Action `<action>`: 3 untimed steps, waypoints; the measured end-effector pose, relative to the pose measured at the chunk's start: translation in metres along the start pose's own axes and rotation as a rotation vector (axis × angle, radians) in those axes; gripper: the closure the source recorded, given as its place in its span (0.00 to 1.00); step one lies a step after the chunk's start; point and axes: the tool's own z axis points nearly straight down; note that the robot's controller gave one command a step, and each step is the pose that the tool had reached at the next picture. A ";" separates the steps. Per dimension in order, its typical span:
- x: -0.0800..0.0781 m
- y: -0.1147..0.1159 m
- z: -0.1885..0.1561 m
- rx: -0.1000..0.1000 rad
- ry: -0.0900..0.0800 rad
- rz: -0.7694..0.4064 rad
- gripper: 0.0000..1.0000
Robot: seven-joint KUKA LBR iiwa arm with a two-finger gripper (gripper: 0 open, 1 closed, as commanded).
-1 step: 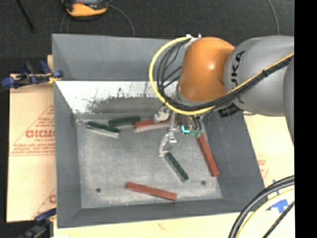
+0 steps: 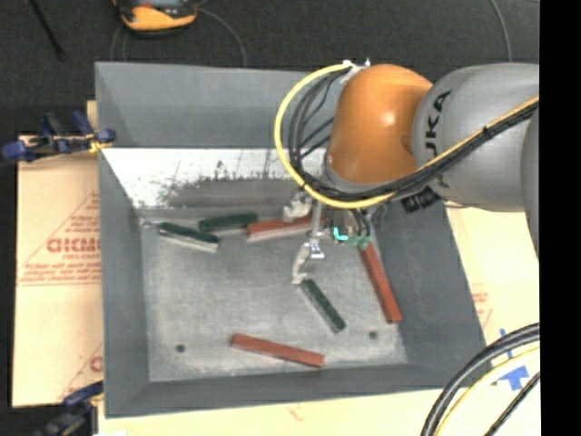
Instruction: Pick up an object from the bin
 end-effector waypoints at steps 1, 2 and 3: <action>0.016 -0.029 0.043 0.000 -0.007 -0.036 0.00; 0.014 -0.051 0.094 0.002 -0.001 -0.210 0.00; 0.016 -0.064 0.102 -0.001 0.012 -0.153 1.00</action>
Offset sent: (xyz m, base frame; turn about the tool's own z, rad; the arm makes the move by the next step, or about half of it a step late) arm -0.0113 -0.0565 -0.1115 -0.2401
